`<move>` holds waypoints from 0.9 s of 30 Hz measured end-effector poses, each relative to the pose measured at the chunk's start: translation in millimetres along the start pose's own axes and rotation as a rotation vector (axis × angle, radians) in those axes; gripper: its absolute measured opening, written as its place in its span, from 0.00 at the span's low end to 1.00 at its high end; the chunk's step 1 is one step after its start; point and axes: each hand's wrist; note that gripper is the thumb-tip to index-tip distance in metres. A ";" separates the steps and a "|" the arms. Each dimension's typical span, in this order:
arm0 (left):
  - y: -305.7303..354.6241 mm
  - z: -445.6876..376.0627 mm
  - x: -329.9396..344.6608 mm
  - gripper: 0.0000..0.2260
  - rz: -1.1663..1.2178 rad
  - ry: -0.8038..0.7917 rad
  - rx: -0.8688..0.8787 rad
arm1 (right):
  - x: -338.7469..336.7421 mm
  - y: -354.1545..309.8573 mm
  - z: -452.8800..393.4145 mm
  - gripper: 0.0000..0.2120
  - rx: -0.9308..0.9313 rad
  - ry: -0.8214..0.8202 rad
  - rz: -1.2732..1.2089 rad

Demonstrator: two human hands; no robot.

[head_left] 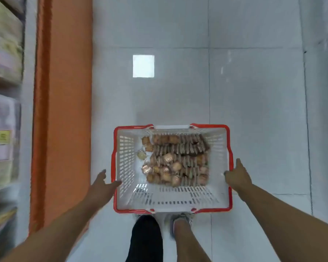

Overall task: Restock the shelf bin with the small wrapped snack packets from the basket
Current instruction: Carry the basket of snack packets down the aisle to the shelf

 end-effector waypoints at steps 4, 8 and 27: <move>2.0 -36.0 23.7 0.10 0.149 -0.034 0.061 | 20.2 18.4 -38.7 0.19 -0.020 0.087 -0.021; 10.7 -42.0 19.8 0.07 0.180 0.031 0.010 | 13.5 21.0 -45.6 0.12 -0.041 0.127 0.032; 301.6 285.2 -212.0 0.21 0.148 0.195 0.154 | -296.7 -255.9 224.4 0.11 -0.211 0.042 -0.031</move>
Point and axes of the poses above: each hand's wrist, its own z-axis away from the middle knuckle, its own x-axis out of the palm, y = z × x, and after that the axes turned 3 degrees about -y, right-handed
